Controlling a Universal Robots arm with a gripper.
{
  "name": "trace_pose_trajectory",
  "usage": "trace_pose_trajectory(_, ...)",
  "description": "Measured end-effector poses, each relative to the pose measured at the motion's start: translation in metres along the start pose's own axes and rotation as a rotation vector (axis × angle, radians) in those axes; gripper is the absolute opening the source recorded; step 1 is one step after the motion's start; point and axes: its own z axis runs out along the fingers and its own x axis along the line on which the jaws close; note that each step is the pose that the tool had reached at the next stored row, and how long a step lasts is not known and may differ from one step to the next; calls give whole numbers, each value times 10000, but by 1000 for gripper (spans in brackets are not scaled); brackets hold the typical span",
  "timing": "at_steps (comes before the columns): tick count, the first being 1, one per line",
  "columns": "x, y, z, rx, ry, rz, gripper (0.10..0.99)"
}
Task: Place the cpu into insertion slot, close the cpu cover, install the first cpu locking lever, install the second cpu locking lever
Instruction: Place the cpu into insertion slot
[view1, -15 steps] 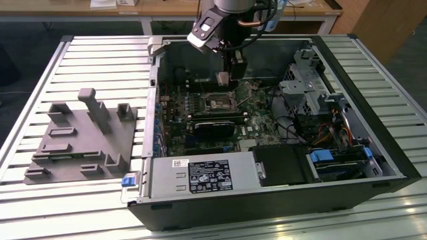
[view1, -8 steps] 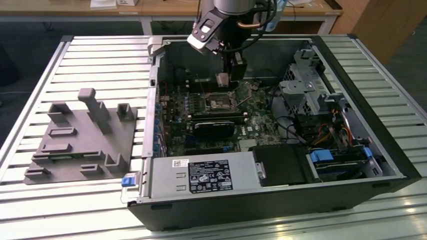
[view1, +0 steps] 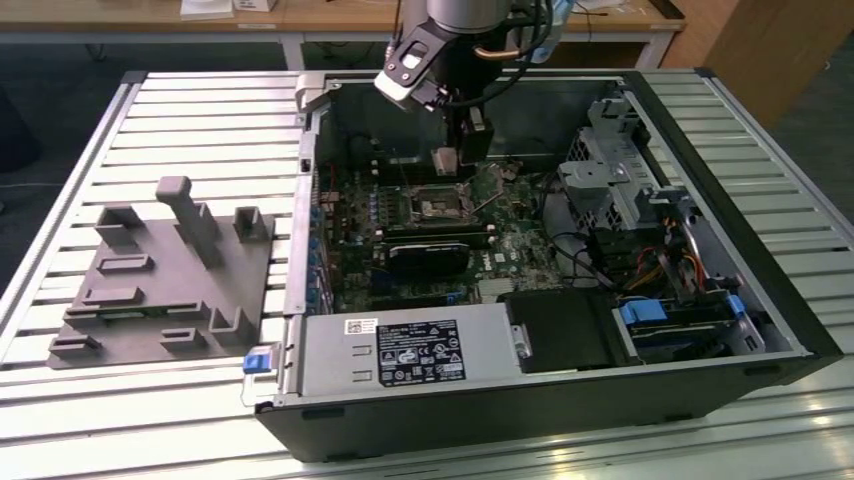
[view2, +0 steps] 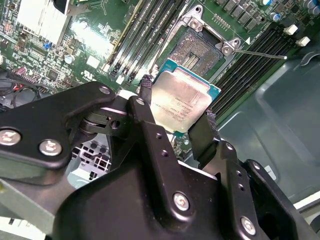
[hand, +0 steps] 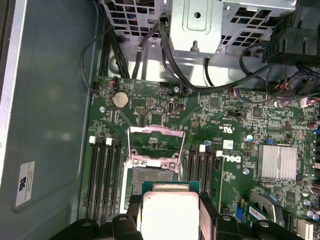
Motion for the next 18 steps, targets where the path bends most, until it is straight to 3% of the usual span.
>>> trace_pose_trajectory(18,0,-4,63,0,1,0,541)
